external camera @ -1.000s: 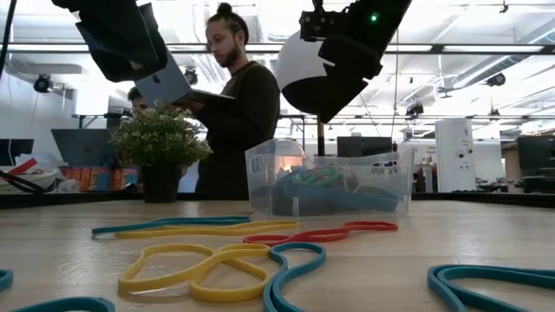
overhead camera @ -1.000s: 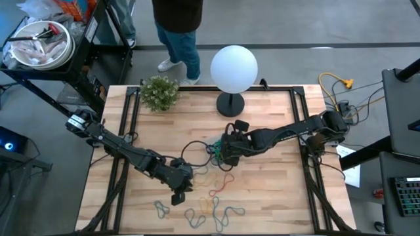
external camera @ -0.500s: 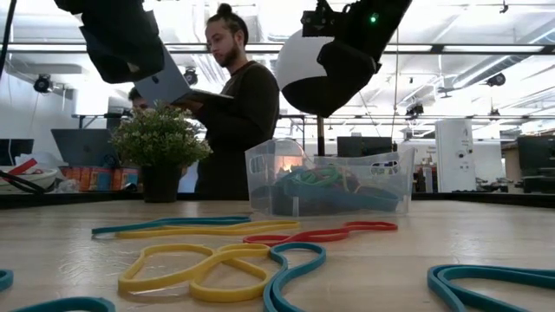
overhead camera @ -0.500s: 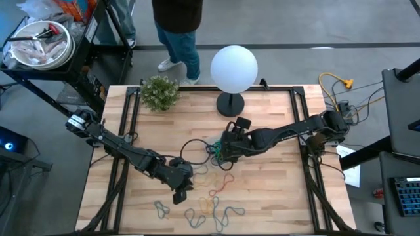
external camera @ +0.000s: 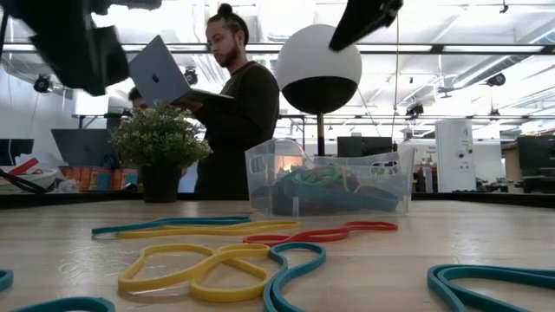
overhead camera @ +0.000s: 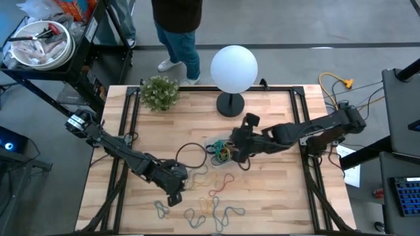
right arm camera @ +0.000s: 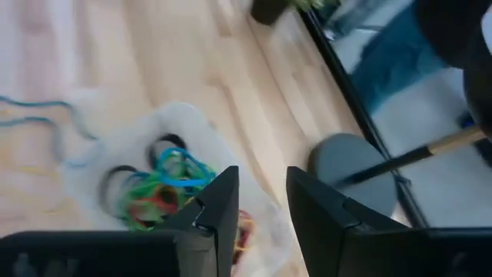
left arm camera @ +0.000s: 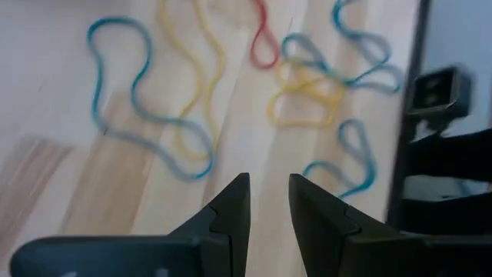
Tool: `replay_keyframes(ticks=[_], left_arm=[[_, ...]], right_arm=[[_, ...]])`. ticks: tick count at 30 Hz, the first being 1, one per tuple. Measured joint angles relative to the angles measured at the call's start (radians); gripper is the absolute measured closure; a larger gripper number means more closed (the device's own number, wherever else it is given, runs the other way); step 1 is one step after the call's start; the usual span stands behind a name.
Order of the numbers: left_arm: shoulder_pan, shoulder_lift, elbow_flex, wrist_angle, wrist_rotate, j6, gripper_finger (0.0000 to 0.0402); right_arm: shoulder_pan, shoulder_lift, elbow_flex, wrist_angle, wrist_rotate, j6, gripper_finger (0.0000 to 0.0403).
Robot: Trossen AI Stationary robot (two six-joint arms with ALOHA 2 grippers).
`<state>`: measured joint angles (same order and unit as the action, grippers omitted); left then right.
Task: Pick and place rubber bands into bin
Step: Put the blue rubber band into the transparent bin
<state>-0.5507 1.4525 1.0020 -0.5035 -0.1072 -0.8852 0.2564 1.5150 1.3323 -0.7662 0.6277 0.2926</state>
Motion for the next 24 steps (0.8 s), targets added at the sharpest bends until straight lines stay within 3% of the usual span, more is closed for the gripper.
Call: replay_keyframes(ticks=[3, 10, 13, 18, 24], left_arm=[[-0.014, 0.011, -0.023, -0.031, -0.04, 0.0, 0.0327], [-0.012, 0.059, -0.087, -0.029, -0.194, -0.074, 0.0327], [-0.011, 0.1, -0.087, 0.02, -0.259, -0.017, 0.0327], [-0.002, 0.191, -0.089, 0.151, -0.266, 0.132, 0.0327], [0.04, 0.236, -0.076, 0.154, -0.266, 0.098, 0.0327]], right_arm=[[0.038, -0.031, -0.001, 0.017, -0.05, 0.014, 0.0299], [0.183, -0.027, -0.002, 0.024, -0.059, 0.09, 0.0308], [0.251, -0.016, -0.005, 0.035, -0.061, 0.123, 0.0312], [0.33, -0.012, -0.006, 0.048, -0.051, 0.196, 0.032], [0.382, -0.01, -0.006, 0.045, -0.016, 0.299, 0.0332]])
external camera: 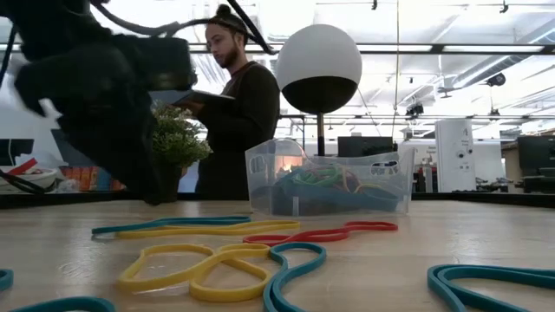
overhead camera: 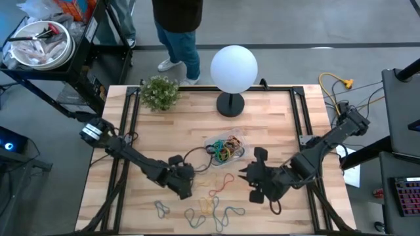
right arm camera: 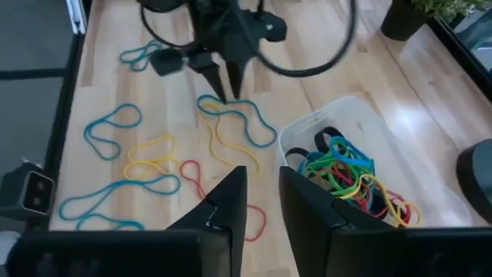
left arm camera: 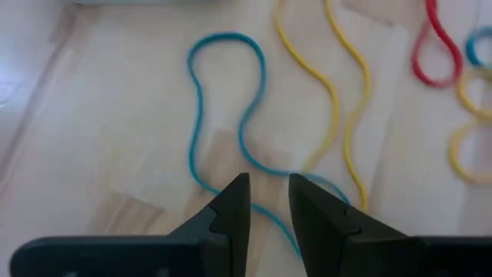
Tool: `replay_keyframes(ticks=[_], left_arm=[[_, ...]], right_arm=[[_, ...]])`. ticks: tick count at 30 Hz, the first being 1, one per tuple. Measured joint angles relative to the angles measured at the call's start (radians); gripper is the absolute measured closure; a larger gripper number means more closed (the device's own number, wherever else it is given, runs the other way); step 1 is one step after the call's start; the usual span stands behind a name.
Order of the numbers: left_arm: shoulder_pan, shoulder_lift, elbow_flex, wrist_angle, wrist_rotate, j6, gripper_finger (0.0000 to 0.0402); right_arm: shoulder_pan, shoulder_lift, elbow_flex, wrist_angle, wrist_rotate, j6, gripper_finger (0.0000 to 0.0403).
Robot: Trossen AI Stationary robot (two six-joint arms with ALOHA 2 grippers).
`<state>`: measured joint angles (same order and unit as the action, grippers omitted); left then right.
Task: Pick and place rubber bands into bin
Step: Put the blue rubber band into the transparent bin
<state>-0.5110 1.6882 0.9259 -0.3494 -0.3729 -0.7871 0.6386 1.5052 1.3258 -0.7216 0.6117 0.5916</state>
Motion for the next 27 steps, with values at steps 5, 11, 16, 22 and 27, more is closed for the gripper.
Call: replay_keyframes(ticks=[5, 11, 16, 22, 27], left_arm=[[0.048, 0.0, 0.01, 0.003, 0.029, -0.018, 0.0327], [0.103, 0.0, 0.016, 0.004, 0.08, 0.067, 0.0327], [0.138, -0.001, 0.016, 0.0, 0.081, 0.128, 0.0327], [0.175, 0.02, 0.014, -0.021, 0.14, 0.24, 0.0327], [0.195, 0.044, 0.017, -0.053, 0.202, 0.247, 0.0327]], right_arm=[[0.016, 0.0, -0.004, -0.001, 0.003, 0.05, 0.0335], [0.021, 0.003, -0.006, -0.001, 0.019, 0.06, 0.0335], [0.023, 0.003, -0.009, -0.001, 0.02, 0.06, 0.0336], [0.023, 0.003, -0.013, -0.002, 0.02, 0.061, 0.0339], [0.023, 0.004, -0.017, -0.004, 0.019, 0.061, 0.034]])
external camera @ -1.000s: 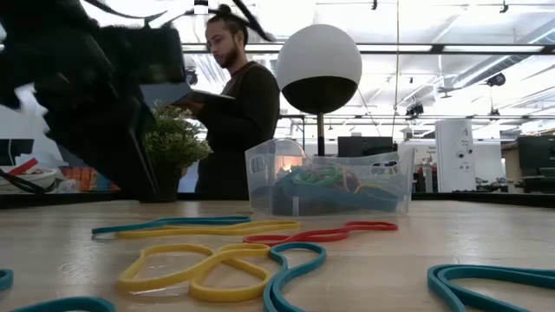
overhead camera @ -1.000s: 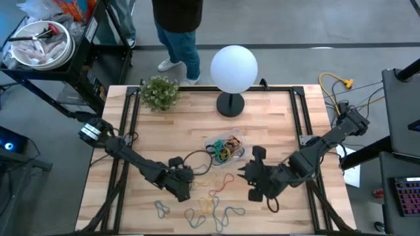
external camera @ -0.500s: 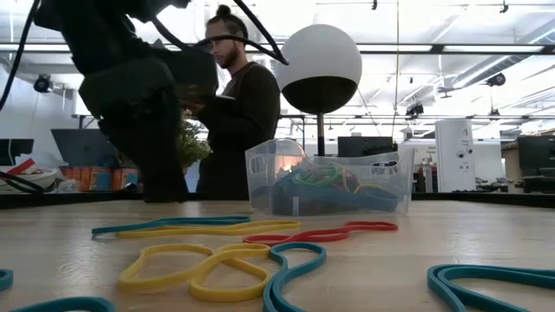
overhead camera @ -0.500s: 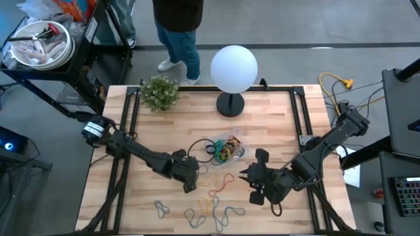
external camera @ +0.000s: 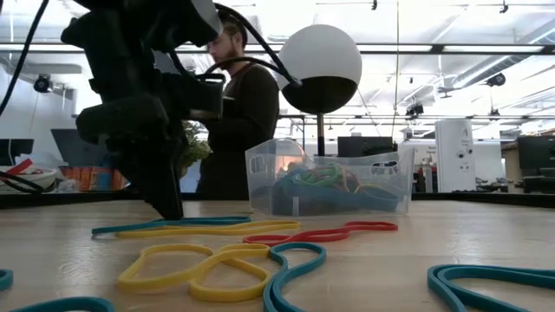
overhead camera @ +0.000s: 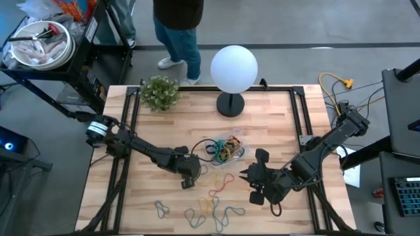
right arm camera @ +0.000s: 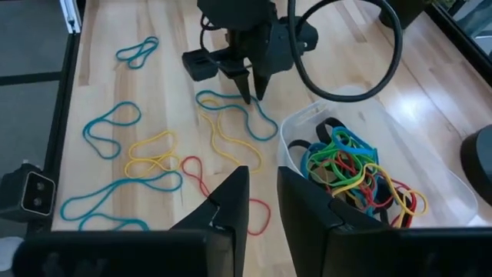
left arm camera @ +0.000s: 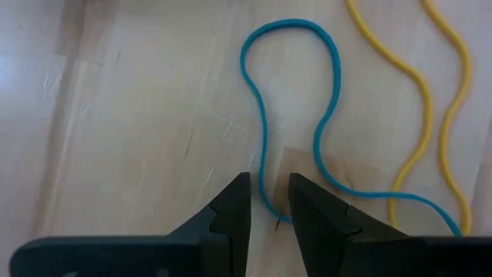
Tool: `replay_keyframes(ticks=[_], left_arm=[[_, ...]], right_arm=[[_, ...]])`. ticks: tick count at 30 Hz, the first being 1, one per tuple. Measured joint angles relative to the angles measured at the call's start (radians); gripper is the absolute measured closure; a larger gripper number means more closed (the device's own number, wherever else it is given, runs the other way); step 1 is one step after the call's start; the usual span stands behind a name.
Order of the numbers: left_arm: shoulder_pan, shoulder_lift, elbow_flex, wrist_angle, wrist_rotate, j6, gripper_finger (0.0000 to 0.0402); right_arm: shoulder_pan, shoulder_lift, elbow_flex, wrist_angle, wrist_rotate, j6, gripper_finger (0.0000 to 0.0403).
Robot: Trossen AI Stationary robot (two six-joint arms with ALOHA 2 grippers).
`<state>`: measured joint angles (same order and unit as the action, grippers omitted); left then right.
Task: Pick and place rubber bands into bin
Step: Put the blue rubber band into the transparent bin
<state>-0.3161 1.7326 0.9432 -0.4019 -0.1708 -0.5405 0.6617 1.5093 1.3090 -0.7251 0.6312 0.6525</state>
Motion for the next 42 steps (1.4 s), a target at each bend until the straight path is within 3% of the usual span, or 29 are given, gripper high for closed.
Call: replay_keyframes(ticks=[7, 15, 22, 28, 42], left_arm=[[0.021, 0.018, 0.025, -0.042, 0.032, -0.028, 0.0329], [0.081, 0.018, 0.022, -0.074, 0.136, -0.055, 0.0393], [0.089, 0.015, 0.028, -0.12, 0.131, -0.059, 0.0401], [0.083, -0.046, 0.021, -0.208, 0.02, -0.083, 0.0401], [0.039, -0.234, 0.148, -0.366, -0.317, -0.05, 0.0401]], right_arm=[[-0.001, 0.0, -0.005, -0.002, 0.0, -0.002, 0.034], [-0.001, 0.0, -0.006, -0.002, 0.0, -0.009, 0.0343], [-0.001, 0.0, -0.006, -0.002, 0.0, -0.008, 0.0344], [-0.001, 0.0, -0.006, -0.002, 0.0, -0.005, 0.0344], [-0.001, 0.0, -0.006, -0.002, 0.0, -0.004, 0.0344]])
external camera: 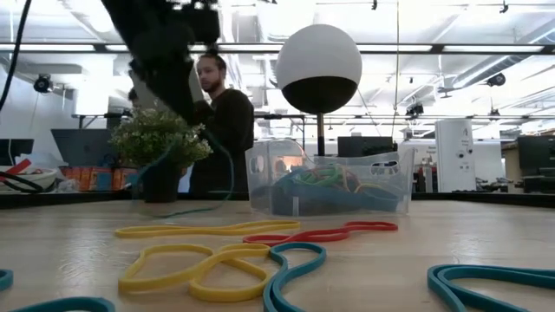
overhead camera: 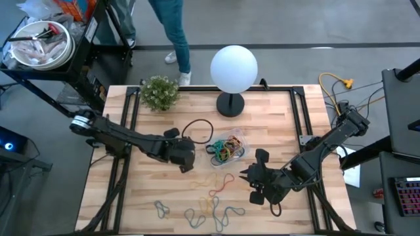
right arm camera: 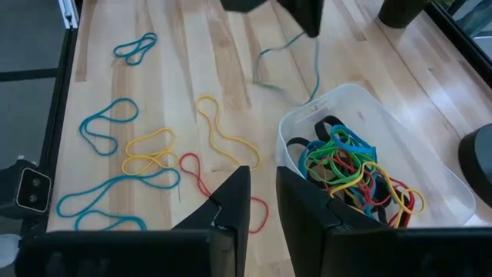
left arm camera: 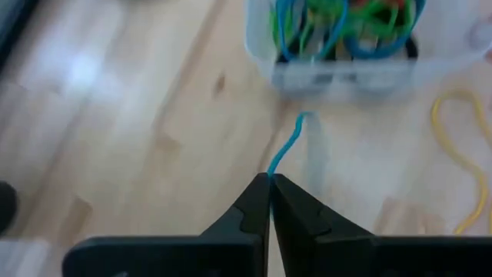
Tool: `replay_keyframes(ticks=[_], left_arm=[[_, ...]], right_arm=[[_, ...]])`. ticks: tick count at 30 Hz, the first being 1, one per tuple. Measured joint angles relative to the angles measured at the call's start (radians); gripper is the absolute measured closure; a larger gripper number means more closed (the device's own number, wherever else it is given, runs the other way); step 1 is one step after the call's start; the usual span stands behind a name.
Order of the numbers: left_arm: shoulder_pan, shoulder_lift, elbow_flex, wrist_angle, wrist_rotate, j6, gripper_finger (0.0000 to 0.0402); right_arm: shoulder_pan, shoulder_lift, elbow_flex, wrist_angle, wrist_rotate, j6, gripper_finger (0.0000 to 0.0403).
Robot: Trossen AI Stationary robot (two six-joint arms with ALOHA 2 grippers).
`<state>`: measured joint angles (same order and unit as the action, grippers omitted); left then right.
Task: Pick and place rubber bands into bin
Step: Put the blue rubber band into the transparent bin
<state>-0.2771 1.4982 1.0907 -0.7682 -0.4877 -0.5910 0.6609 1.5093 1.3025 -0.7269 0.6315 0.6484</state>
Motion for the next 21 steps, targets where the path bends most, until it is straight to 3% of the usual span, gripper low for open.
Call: replay_keyframes(ticks=[11, 21], left_arm=[[-0.001, 0.002, 0.149, -0.011, -0.106, 0.108, 0.0401], [0.01, 0.007, 0.247, 0.022, -0.159, 0.226, 0.0401]], right_arm=[[0.006, 0.0, -0.003, -0.03, 0.019, 0.008, 0.0344], [0.04, 0.0, -0.005, -0.249, 0.018, 0.2, 0.0344]])
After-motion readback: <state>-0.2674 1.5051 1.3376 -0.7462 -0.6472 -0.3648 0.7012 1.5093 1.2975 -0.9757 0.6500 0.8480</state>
